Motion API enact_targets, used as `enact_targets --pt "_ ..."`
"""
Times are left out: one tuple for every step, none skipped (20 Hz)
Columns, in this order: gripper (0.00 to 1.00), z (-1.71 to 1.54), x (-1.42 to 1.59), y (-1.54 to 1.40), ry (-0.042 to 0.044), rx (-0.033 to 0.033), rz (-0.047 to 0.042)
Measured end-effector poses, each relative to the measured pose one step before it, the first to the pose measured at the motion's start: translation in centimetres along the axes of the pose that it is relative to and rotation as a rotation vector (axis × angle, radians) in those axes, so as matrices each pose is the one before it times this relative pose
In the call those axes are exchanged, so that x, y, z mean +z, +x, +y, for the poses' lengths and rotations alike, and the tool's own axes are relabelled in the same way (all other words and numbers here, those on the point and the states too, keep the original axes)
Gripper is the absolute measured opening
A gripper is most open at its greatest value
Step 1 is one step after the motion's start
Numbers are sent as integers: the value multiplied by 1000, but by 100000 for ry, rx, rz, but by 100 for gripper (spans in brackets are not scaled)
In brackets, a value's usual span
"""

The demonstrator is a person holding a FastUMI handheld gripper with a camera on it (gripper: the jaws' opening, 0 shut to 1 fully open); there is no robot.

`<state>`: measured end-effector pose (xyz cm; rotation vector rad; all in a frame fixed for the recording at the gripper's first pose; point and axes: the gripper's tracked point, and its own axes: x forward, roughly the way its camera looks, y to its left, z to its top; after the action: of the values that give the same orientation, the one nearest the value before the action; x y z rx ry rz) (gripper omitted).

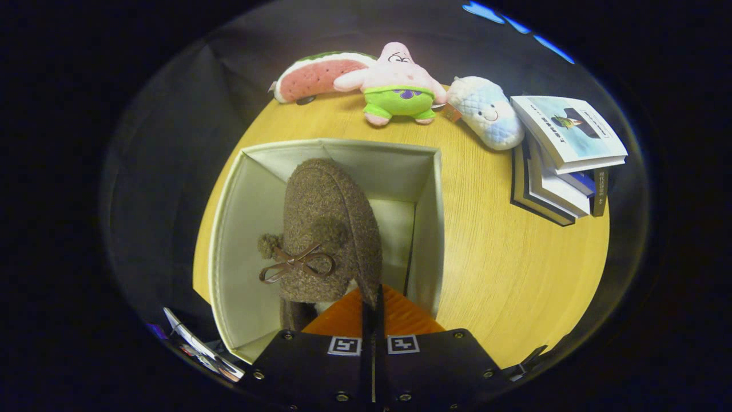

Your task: Open the storage box then place both shoes into the box .Put the left shoe in first, then the right shoe, with the right side of both shoes facing outward in a uniform manner.

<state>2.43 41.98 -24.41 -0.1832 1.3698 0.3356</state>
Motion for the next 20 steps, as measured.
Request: enact_targets --pt "4 84 -134 566 -1361 -1354 473" --pt "5 -37 -67 -148 -1652 -842 175" --pt "6 262 15 -212 -1431 680 -614" --pt "11 173 -46 -193 -1660 686 -1198" --pt "20 -85 279 -726 -1448 -382 -2884" --pt "21 101 283 -756 -1159 601 -3649" --pt "27 -314 417 -1055 -473 137 -4278" --pt "27 16 103 -822 616 2100 -3773" --pt "32 -366 404 -1031 308 668 -4334" --pt "37 -838 883 -1493 680 127 -5369" --pt "42 -799 967 -1353 736 -239 -6148" --pt "42 -992 1200 -1467 1049 -534 -6942" --pt "44 -1118 1492 -1640 1102 -689 -7485" --pt "46 -1414 1653 -1677 1285 -1400 -7536" --pt "47 -1430 1707 -1738 1768 -1609 -7962" --pt "49 -1584 1952 -1701 1329 -2367 -8441" --pt "49 -1935 2014 -1725 1001 -3312 -8790" --pt "49 -1976 2120 -1752 1084 -3534 -8347" --pt "49 -1816 1858 -1469 820 -3661 -7686" --pt "49 -1822 1474 -1127 671 -3600 -6014"
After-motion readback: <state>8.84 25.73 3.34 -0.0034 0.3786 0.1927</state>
